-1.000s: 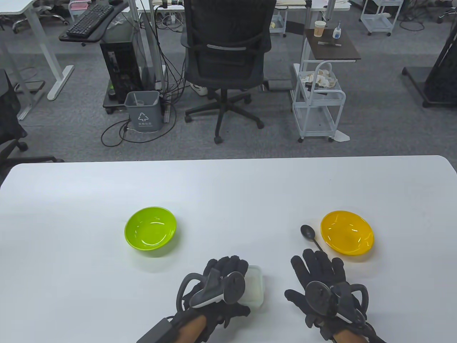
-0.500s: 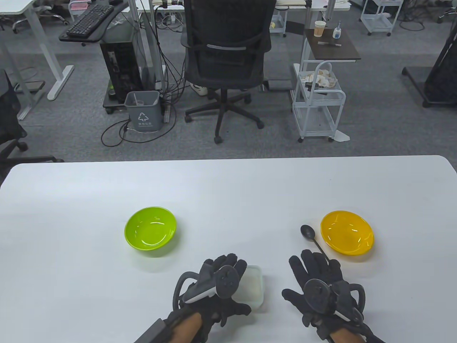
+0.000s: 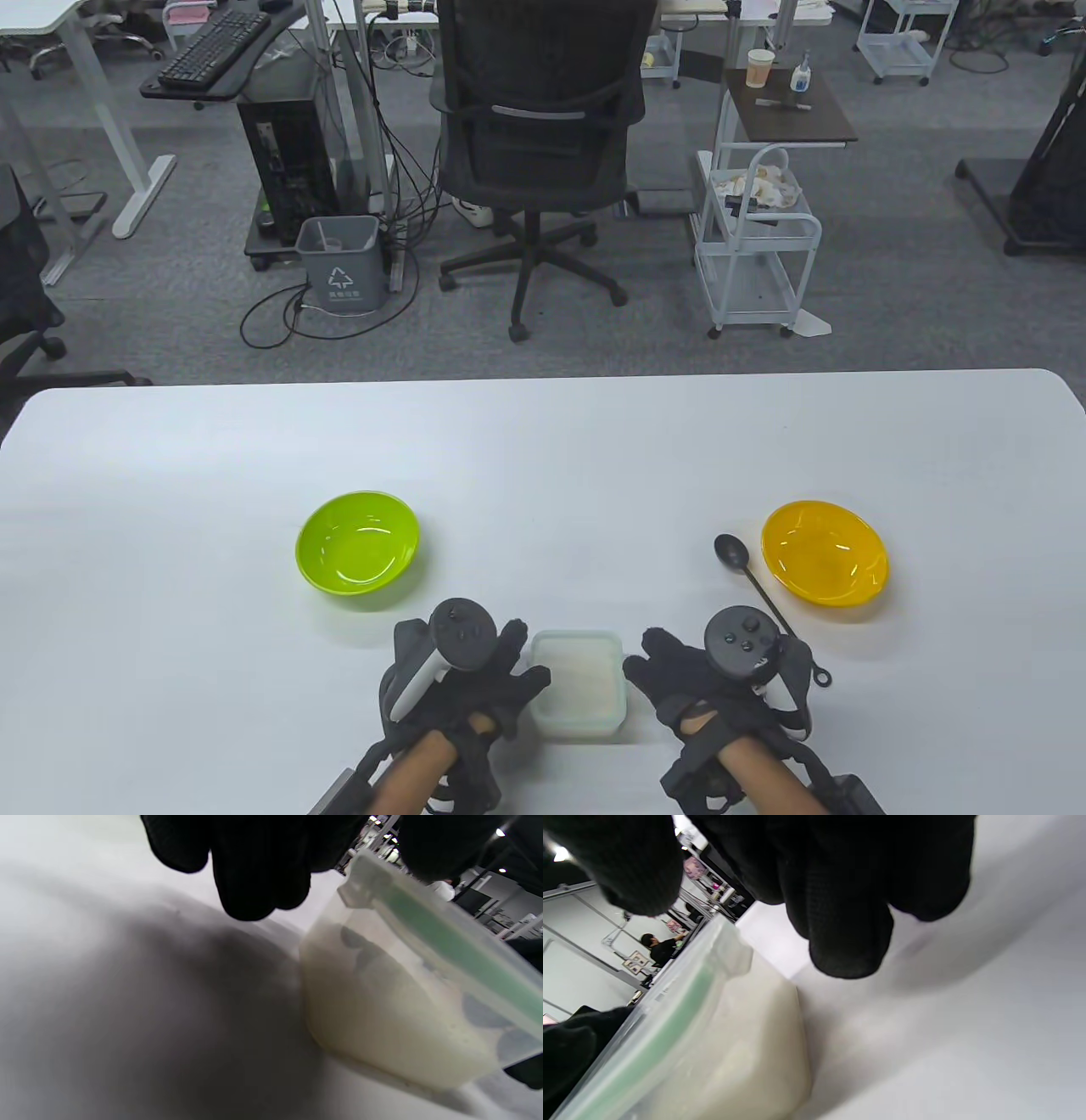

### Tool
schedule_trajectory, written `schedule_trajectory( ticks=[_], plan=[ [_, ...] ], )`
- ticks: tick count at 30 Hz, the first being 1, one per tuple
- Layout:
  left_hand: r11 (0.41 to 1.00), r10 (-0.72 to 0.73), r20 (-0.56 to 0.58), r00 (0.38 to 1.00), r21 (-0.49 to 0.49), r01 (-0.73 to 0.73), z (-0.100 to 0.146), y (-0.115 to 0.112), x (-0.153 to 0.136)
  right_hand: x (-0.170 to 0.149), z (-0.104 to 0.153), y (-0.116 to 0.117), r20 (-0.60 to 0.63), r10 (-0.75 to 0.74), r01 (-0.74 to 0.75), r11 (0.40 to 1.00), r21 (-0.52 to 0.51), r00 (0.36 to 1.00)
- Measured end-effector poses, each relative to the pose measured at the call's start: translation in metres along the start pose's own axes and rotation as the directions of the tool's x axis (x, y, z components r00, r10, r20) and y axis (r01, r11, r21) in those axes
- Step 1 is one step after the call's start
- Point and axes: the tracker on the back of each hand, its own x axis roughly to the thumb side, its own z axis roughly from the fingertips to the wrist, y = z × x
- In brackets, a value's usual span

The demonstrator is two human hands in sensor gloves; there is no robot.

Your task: Scoop white sugar from container into bowls

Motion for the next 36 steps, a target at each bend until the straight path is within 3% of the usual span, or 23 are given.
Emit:
schedule_trajectory(
  ticks=[2,6,19,21,23,24,28,36],
  plan=[
    [0.998,0.047,0.002,0.999,-0.034,-0.047,-0.002,-0.003,-0.002,-0.005,-0.004,0.007,-0.021,-0.044,0.044,0.998,0.039,0.999],
    [1.000,0.030,-0.022,0.999,-0.007,-0.030,-0.001,-0.002,-0.002,-0.011,-0.009,0.013,-0.058,-0.159,0.165,0.980,0.109,0.985],
    [0.985,0.148,-0.102,0.984,-0.076,-0.156,-0.009,-0.001,-0.013,-0.022,-0.012,0.019,-0.191,-0.318,0.344,0.931,0.123,0.929],
    [0.980,0.164,-0.111,0.980,-0.093,-0.174,-0.011,-0.001,-0.015,-0.022,-0.015,0.018,-0.144,-0.346,0.361,0.927,0.099,0.927],
    [0.980,0.174,-0.151,0.973,-0.075,-0.187,-0.010,0.001,-0.018,-0.020,-0.011,0.017,-0.172,-0.325,0.342,0.936,0.087,0.930],
    [0.983,0.175,-0.142,0.974,-0.037,-0.182,-0.008,0.003,-0.019,-0.020,-0.011,0.017,-0.165,-0.319,0.335,0.939,0.079,0.933],
    [0.984,0.168,-0.124,0.978,-0.033,-0.173,-0.008,0.001,-0.018,-0.015,-0.008,0.017,-0.122,-0.248,0.256,0.965,0.050,0.961],
    [0.997,0.055,-0.080,0.995,0.049,-0.052,-0.001,0.003,-0.010,-0.008,-0.003,0.015,-0.043,-0.118,0.117,0.993,-0.011,0.992]
  ],
)
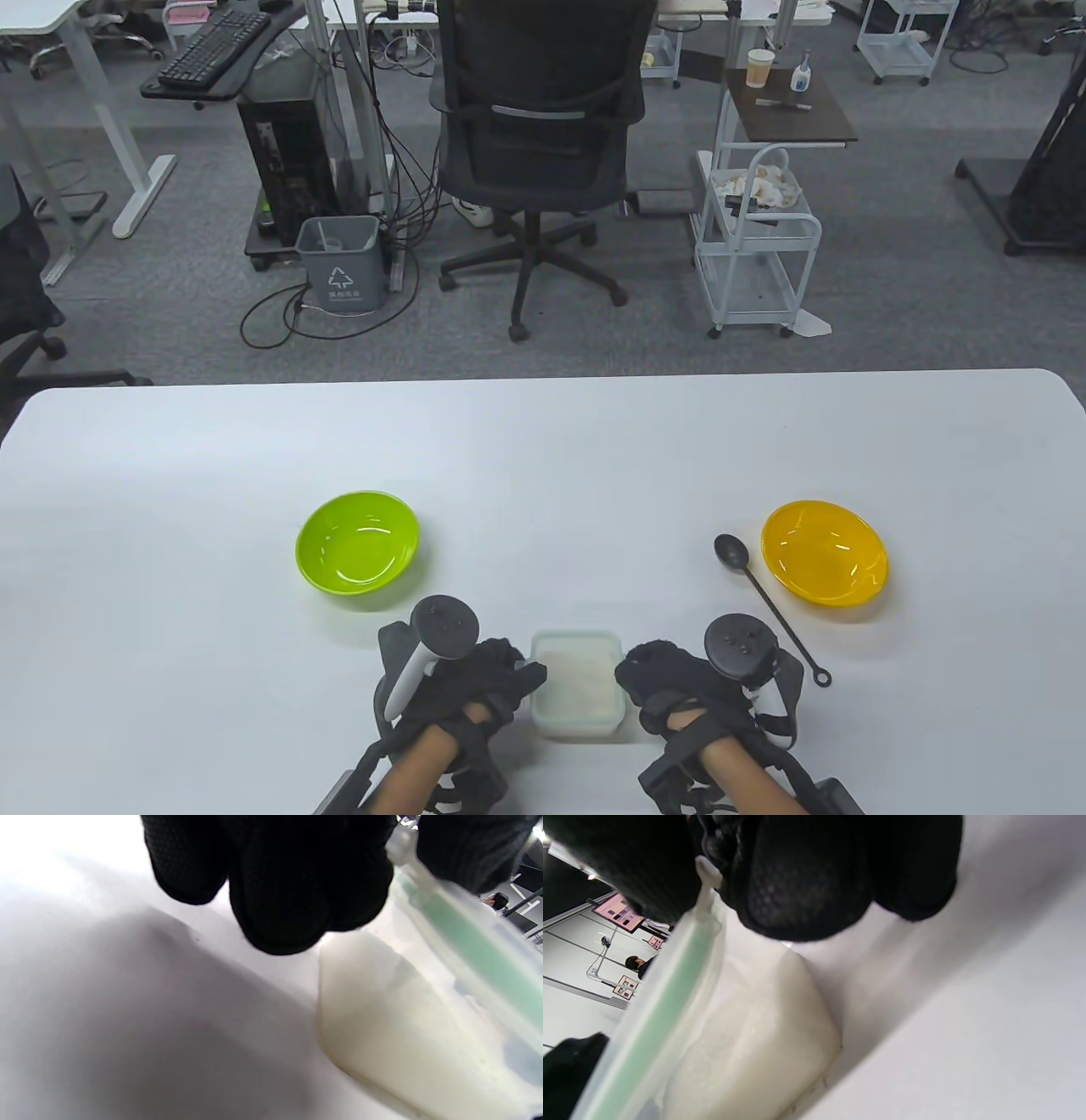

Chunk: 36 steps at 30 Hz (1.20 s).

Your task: Scoop white sugar from container into bowls

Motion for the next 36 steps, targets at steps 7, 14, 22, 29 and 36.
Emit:
schedule_trajectory(
  ticks=[7,14,22,29,36],
  plan=[
    [0.966,-0.229,0.077,0.970,0.141,0.216,0.011,0.002,0.021,0.013,0.009,-0.001,0.125,0.266,-0.247,0.958,-0.147,0.956],
    [0.843,-0.529,0.184,0.829,0.228,0.487,0.021,0.007,0.049,0.028,0.024,-0.019,0.243,0.544,-0.463,0.827,-0.319,0.804],
    [0.821,-0.545,0.330,0.771,0.026,0.570,0.016,-0.008,0.068,0.028,0.035,-0.057,0.191,0.846,-0.685,0.518,-0.512,0.498],
    [0.793,-0.573,0.349,0.741,0.008,0.609,0.010,-0.022,0.065,-0.003,0.034,-0.070,0.137,0.878,-0.744,0.465,-0.480,0.459],
    [0.810,-0.560,0.354,0.749,0.045,0.585,0.009,-0.023,0.064,-0.011,0.031,-0.066,0.135,0.858,-0.738,0.497,-0.456,0.495]
  ],
)
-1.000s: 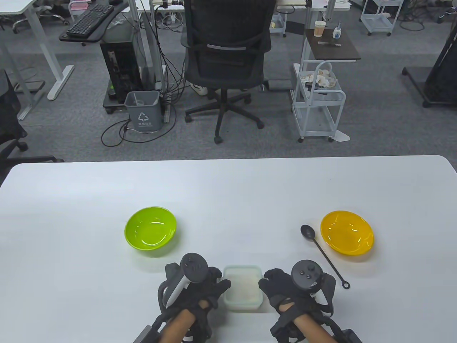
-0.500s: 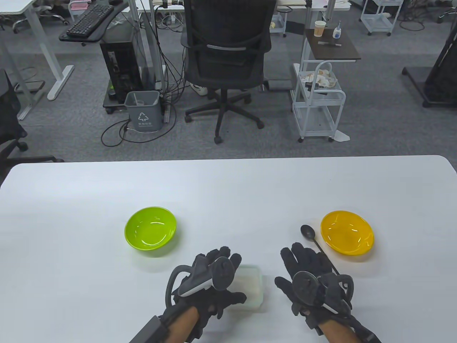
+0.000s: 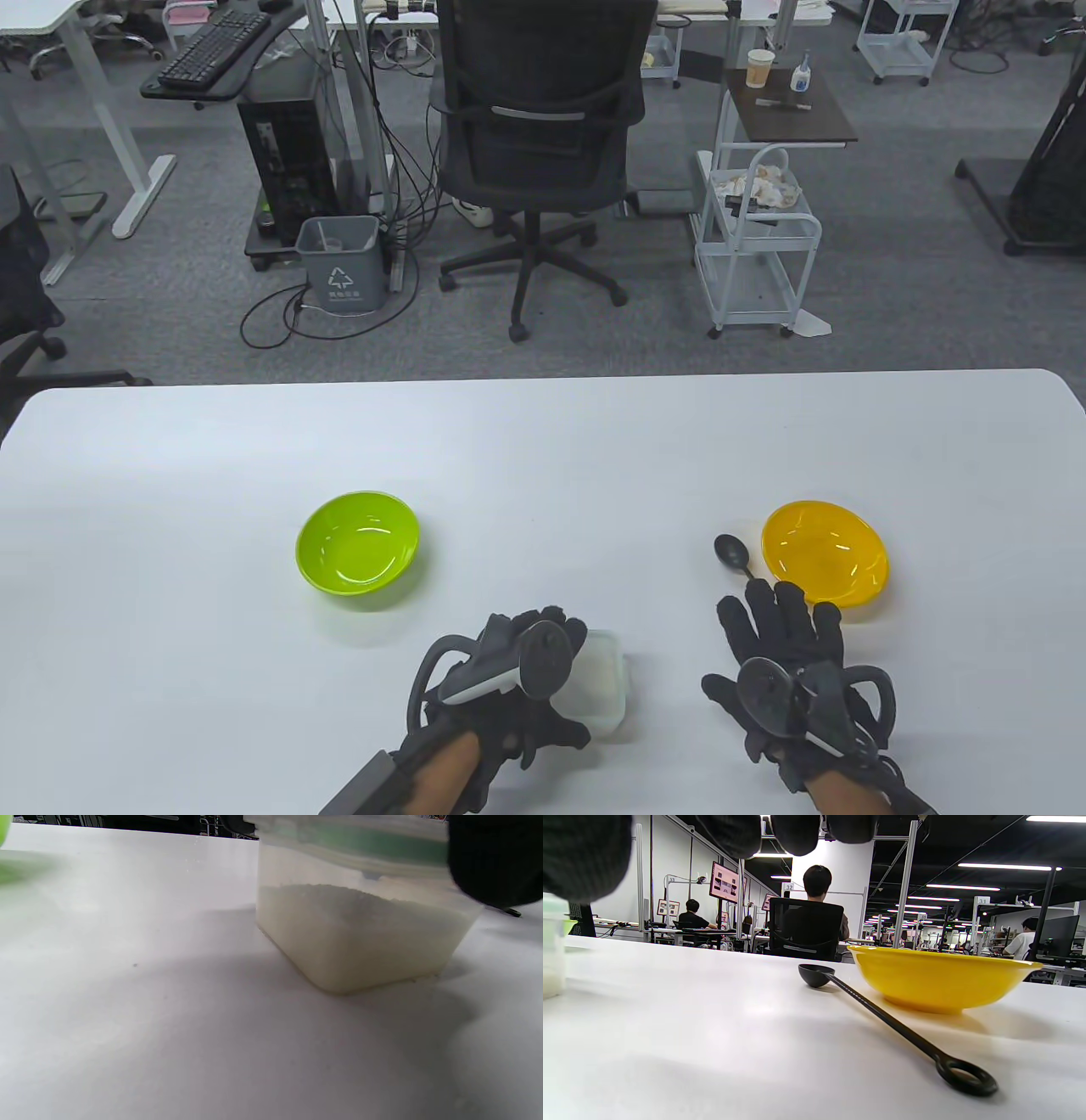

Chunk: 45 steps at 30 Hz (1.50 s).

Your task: Scoop white sugar from container into bowls

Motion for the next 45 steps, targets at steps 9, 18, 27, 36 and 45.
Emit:
schedule_trajectory(
  ticks=[9,18,27,36,45],
  plan=[
    [0.999,0.026,0.009,1.000,0.022,-0.026,0.000,0.000,-0.002,0.007,-0.002,-0.002,-0.009,-0.051,0.051,0.998,-0.027,0.999],
    [0.995,0.070,0.017,0.997,0.074,-0.072,0.007,0.010,-0.008,0.003,0.000,-0.002,-0.028,-0.089,0.088,0.995,-0.036,0.996],
    [0.987,0.098,-0.045,0.994,0.135,-0.091,0.033,0.029,-0.049,0.002,0.001,-0.003,-0.038,-0.096,0.094,0.995,-0.045,0.995],
    [0.992,0.090,-0.168,0.982,0.104,-0.073,0.053,0.003,-0.098,0.000,0.001,-0.004,-0.042,-0.113,0.110,0.992,-0.058,0.993],
    [1.000,0.027,-0.231,0.973,0.001,-0.027,0.044,-0.028,-0.110,0.002,0.003,-0.004,-0.029,-0.112,0.110,0.992,-0.060,0.993]
  ],
)
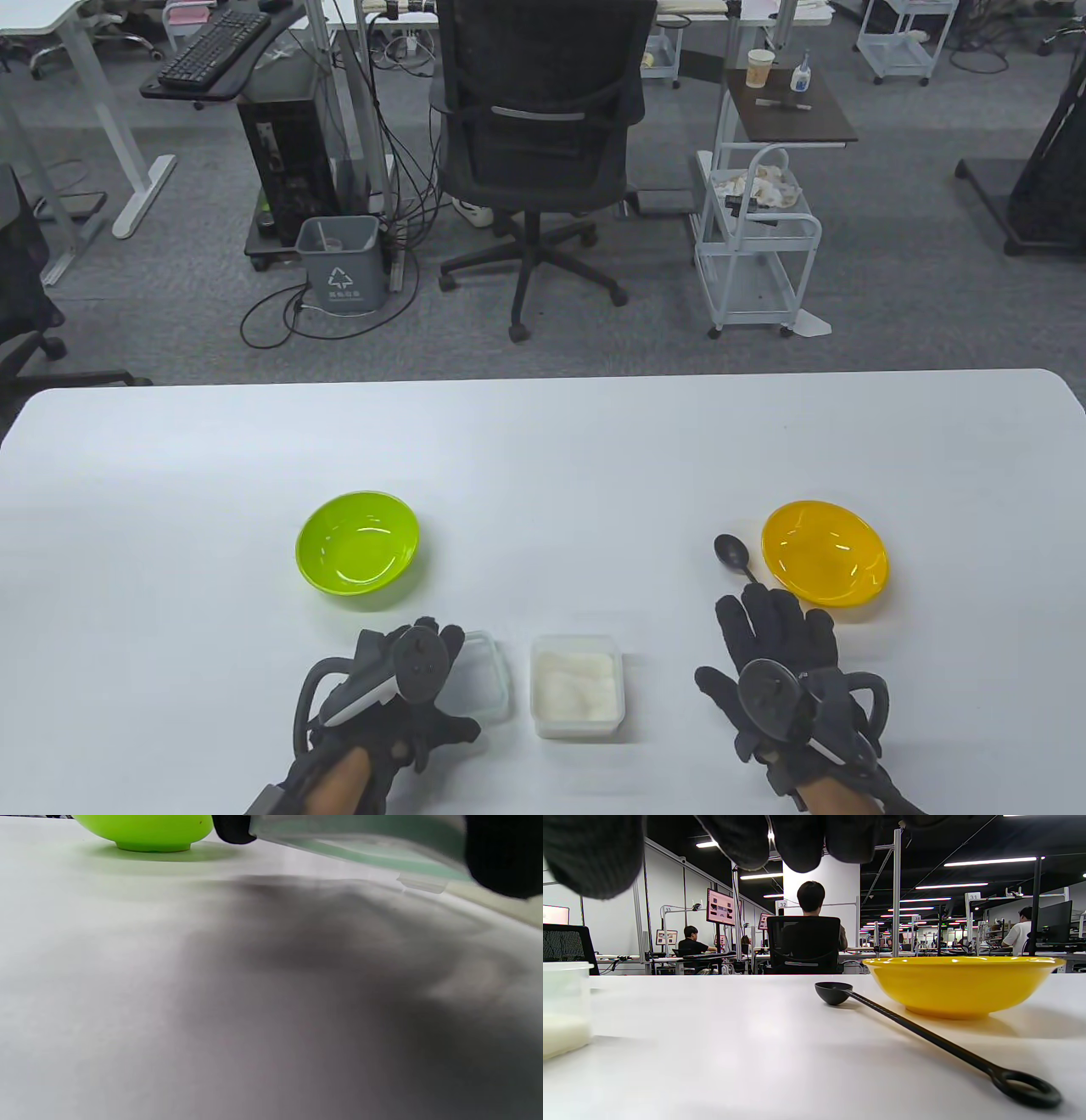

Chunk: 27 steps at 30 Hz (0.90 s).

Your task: Scoop white sugar from container into bowls

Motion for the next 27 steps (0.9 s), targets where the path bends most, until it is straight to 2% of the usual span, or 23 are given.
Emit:
schedule_trajectory(
  ticks=[7,15,18,22,27],
  plan=[
    [0.998,-0.006,-0.038,0.999,-0.062,0.004,-0.007,-0.014,-0.009,0.001,0.000,0.001,-0.003,-0.008,0.008,1.000,0.010,1.000],
    [0.998,-0.013,-0.030,0.999,-0.068,0.011,-0.007,-0.013,-0.004,0.001,0.000,0.000,-0.004,0.000,0.000,1.000,0.006,1.000],
    [0.997,0.027,-0.020,0.999,-0.077,-0.028,-0.006,-0.011,-0.003,0.000,0.001,0.000,-0.003,-0.002,0.002,1.000,0.008,1.000],
    [0.998,0.034,-0.010,0.999,-0.046,-0.034,-0.003,-0.003,0.000,0.000,0.001,-0.001,-0.003,0.000,0.000,1.000,0.003,1.000],
    [0.997,0.066,-0.004,0.998,0.046,-0.066,0.006,0.017,0.003,0.001,0.002,-0.001,-0.003,-0.002,0.002,1.000,0.000,1.000]
  ],
)
